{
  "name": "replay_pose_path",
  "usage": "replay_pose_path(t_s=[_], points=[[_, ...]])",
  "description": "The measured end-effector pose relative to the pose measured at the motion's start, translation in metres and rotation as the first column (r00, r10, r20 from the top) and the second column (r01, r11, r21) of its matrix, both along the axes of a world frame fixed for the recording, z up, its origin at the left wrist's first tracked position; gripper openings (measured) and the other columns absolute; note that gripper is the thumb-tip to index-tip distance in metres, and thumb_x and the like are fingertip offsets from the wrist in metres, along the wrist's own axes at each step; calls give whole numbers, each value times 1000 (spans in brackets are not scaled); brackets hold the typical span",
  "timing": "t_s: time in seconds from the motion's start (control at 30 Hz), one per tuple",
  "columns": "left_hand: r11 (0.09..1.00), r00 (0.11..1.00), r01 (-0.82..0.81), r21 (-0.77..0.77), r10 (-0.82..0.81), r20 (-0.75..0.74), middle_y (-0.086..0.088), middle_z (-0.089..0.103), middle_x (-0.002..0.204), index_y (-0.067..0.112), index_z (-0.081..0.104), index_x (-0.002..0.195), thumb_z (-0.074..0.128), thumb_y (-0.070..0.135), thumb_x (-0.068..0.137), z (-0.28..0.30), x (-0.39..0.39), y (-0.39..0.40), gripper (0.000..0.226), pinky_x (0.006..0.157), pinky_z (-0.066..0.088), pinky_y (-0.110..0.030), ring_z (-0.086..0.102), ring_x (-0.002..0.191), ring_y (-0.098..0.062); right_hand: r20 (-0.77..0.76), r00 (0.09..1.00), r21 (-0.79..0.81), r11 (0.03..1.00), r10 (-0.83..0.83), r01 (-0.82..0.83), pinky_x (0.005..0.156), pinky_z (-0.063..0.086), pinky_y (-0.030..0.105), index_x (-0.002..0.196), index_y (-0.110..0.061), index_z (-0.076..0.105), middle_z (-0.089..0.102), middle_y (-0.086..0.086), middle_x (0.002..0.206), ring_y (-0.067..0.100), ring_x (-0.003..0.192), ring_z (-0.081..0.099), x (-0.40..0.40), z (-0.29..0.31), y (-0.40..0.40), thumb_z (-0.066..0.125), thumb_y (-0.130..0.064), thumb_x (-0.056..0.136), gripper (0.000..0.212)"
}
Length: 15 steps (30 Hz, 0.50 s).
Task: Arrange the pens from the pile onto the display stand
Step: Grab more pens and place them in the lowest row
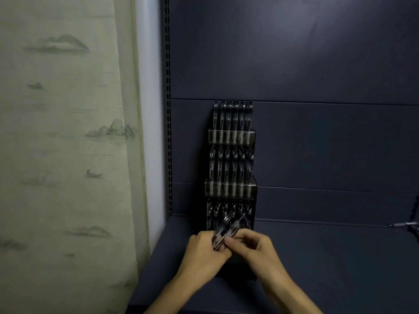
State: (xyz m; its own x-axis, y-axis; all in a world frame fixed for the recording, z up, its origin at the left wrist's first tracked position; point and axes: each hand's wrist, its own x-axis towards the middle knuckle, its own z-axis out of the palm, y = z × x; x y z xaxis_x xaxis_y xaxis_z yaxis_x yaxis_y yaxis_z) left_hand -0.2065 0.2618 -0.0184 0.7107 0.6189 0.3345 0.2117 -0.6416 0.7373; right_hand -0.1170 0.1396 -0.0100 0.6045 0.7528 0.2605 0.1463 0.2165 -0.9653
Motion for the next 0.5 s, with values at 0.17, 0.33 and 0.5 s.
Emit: replay_pose_path(t_s=[0.17, 0.33, 0.5], points=[[1000, 999, 22, -20, -22, -29, 7, 68, 66, 21, 64, 70, 69, 30, 74, 1, 1, 0, 11, 55, 43, -22, 63, 64, -7, -146, 981, 58, 989, -129, 139, 58, 52, 21, 85, 5, 64, 74, 22, 83, 18, 70, 69, 0, 0, 0, 63, -11, 96, 19], [1000, 999, 13, -8, -13, -51, 13, 49, 51, 21, 46, 57, 65, 29, 76, -5, -4, 3, 28, 52, 34, -25, 44, 51, -4, -213, 924, 182, 917, -317, 356, 63, 55, 23, 95, 6, 63, 75, 17, 79, 15, 69, 71, 22, 10, -5, 64, -3, 93, 9], [1000, 1000, 0, -26, 0, -20, 17, 46, 49, 22, 43, 58, 66, 26, 80, -6, -13, 9, 33, 52, 32, -21, 41, 50, -3, 128, 849, 157, 855, -513, 493, 73, 57, 23, 98, -11, 71, 77, 2, 79, 14, 78, 75, 54, 13, -17, 72, -8, 89, 9]])
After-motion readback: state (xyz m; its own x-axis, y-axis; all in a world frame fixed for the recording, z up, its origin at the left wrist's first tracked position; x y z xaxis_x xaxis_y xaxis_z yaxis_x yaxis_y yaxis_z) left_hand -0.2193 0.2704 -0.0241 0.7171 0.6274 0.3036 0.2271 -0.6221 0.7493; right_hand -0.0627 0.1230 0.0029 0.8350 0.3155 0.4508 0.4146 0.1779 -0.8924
